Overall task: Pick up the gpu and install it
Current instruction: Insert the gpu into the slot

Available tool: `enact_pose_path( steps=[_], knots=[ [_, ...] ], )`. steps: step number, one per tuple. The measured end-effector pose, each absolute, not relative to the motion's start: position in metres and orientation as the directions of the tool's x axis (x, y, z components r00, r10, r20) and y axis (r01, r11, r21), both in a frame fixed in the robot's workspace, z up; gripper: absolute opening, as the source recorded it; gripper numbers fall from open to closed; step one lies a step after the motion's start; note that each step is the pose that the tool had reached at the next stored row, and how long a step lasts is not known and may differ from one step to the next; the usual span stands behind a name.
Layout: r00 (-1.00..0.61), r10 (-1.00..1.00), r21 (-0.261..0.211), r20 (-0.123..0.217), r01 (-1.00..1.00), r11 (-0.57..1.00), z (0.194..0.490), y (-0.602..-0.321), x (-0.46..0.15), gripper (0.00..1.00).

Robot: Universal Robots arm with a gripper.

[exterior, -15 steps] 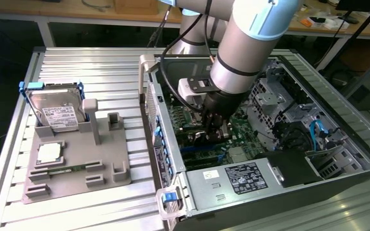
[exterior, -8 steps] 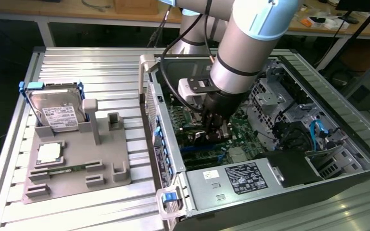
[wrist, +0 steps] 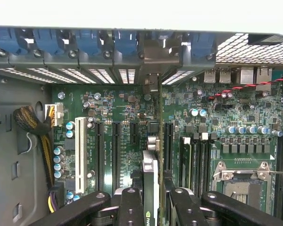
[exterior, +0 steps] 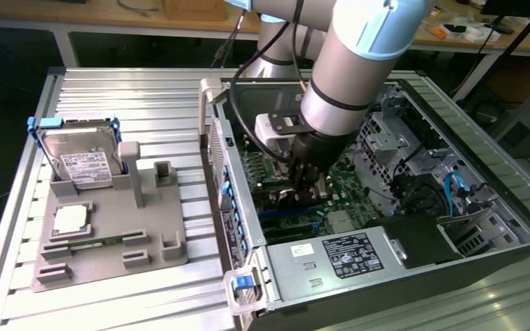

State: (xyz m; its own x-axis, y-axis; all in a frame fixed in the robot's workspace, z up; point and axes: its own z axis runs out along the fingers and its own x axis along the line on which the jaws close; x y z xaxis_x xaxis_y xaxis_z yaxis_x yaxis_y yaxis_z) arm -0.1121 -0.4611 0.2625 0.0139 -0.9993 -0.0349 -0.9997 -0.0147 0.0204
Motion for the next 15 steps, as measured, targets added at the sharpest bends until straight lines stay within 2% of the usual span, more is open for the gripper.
enact_pose_path(
  steps=[15],
  knots=[
    [0.016,-0.999,0.02,-0.038,-1.0,-0.016,0.2591,-0.4609,-0.1122,0.27]
  ],
)
